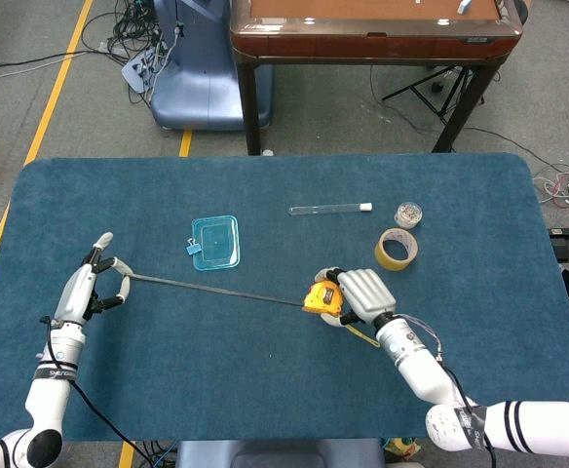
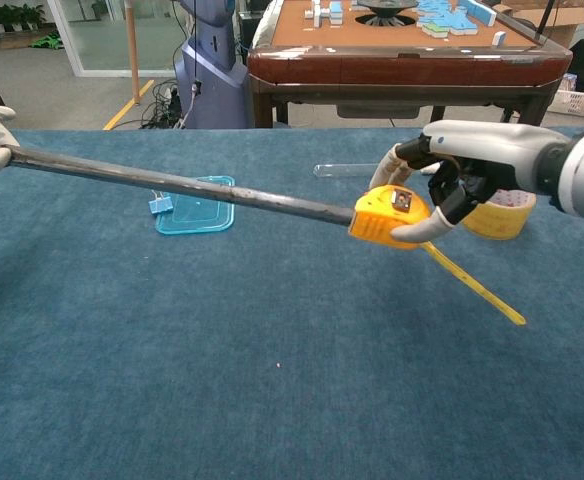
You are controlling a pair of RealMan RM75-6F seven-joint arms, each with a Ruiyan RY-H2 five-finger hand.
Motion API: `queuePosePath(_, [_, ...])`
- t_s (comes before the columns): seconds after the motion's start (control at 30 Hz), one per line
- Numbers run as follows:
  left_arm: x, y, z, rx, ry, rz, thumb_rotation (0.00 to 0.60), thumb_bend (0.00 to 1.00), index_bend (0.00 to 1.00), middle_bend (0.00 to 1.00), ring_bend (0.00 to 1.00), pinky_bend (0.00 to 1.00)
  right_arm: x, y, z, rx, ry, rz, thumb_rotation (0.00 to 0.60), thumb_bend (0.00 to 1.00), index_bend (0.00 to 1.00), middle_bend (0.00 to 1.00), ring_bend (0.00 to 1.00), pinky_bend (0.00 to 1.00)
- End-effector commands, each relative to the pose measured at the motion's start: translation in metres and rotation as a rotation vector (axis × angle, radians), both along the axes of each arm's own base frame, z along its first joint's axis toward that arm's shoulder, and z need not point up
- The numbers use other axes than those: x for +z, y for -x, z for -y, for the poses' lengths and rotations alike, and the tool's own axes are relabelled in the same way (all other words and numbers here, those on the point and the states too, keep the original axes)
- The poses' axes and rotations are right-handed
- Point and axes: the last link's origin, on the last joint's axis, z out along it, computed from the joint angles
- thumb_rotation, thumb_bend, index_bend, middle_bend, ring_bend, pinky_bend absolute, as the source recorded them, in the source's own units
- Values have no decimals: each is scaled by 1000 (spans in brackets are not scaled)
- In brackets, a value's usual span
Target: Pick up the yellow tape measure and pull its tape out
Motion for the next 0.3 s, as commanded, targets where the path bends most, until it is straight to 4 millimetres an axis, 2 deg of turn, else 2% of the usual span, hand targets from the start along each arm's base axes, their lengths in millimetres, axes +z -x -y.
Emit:
queuePosePath(0.03, [0, 1, 1, 3, 2, 0, 600, 484, 521, 30, 0, 0, 4, 8, -5, -6, 1, -3, 600, 655, 689, 693, 678, 469])
queuePosePath(0.3, [0, 3, 2, 10, 2, -3, 600, 484, 521, 30, 0, 0, 10, 15, -9, -8, -2, -3, 600, 656, 690, 694, 681, 469])
